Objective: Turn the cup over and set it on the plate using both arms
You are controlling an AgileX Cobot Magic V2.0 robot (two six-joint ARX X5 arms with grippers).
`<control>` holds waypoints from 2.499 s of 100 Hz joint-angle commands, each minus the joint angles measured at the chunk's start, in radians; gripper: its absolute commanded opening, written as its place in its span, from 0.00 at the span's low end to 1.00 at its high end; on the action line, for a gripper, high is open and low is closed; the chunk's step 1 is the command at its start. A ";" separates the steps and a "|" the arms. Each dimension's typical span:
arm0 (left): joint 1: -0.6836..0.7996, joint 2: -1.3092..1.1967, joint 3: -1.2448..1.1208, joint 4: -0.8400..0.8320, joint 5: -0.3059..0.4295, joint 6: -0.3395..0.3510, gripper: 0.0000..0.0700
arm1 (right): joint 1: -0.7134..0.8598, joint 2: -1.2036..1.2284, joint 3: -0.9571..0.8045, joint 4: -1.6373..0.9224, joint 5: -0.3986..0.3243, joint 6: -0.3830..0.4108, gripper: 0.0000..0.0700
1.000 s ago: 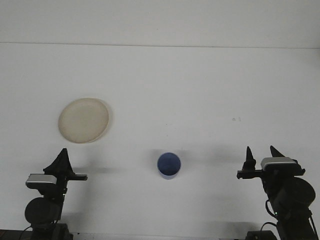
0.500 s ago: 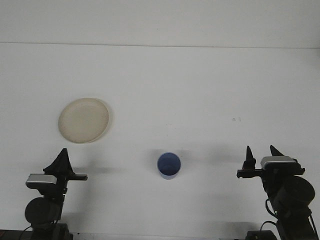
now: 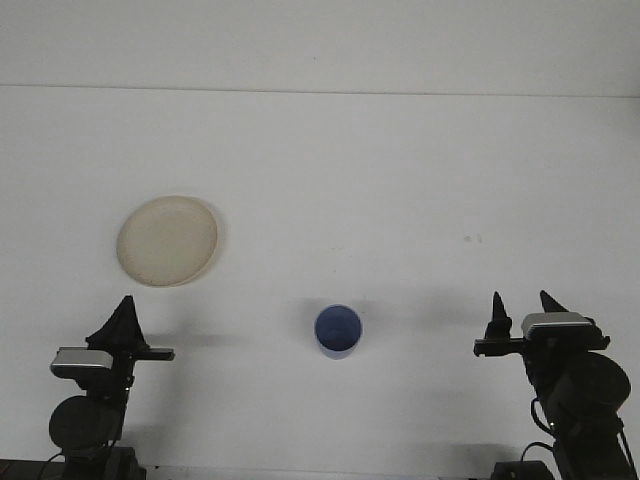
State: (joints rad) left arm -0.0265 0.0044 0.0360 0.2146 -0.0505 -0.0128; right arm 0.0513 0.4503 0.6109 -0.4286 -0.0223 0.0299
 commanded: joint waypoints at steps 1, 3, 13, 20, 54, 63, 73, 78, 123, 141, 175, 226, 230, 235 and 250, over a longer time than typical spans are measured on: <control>0.001 -0.001 0.025 -0.004 -0.002 0.013 0.02 | 0.002 0.002 0.009 0.010 0.003 -0.008 0.69; 0.001 -0.001 0.037 -0.013 -0.002 0.013 0.02 | 0.002 0.002 0.009 0.010 0.003 -0.008 0.69; 0.001 0.006 0.116 -0.095 -0.002 0.012 0.02 | 0.002 0.002 0.009 0.010 0.003 -0.008 0.69; 0.001 0.027 0.186 -0.170 -0.002 0.009 0.02 | 0.002 0.002 0.009 0.009 0.003 -0.008 0.69; 0.001 0.340 0.630 -0.620 -0.001 0.003 0.02 | 0.002 0.002 0.009 0.009 0.003 -0.008 0.69; 0.000 0.448 0.749 -0.742 -0.001 0.001 0.02 | 0.002 0.002 0.009 0.009 0.003 -0.008 0.69; 0.000 0.560 0.866 -0.889 -0.001 0.008 0.02 | 0.002 0.002 0.009 0.009 0.003 -0.008 0.69; 0.000 0.615 0.915 -0.959 -0.001 0.023 0.02 | 0.002 0.002 0.009 0.009 0.003 -0.008 0.69; -0.001 0.778 1.002 -1.104 -0.001 0.020 0.02 | 0.002 0.002 0.009 0.010 0.003 -0.008 0.69; -0.001 0.766 1.002 -1.112 -0.001 0.019 0.25 | 0.002 0.002 0.009 0.010 0.003 -0.008 0.69; -0.010 0.776 1.005 -1.136 0.012 0.010 0.56 | 0.002 0.002 0.009 0.010 0.003 -0.008 0.69; -0.335 1.093 1.309 -1.214 0.153 -0.119 0.60 | 0.002 0.002 0.009 0.009 0.003 -0.008 0.69; -0.379 1.129 1.333 -1.205 0.153 -0.128 0.60 | 0.002 0.002 0.009 0.009 0.003 -0.008 0.69; -0.432 1.178 1.363 -1.197 0.153 -0.140 0.60 | 0.002 0.002 0.009 0.008 0.003 -0.008 0.69; -0.570 1.328 1.442 -1.164 0.153 -0.162 0.60 | 0.002 0.002 0.009 0.009 0.003 -0.008 0.69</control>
State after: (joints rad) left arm -0.5488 1.2713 1.4353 -0.9627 0.0998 -0.1528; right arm 0.0513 0.4503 0.6109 -0.4286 -0.0219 0.0299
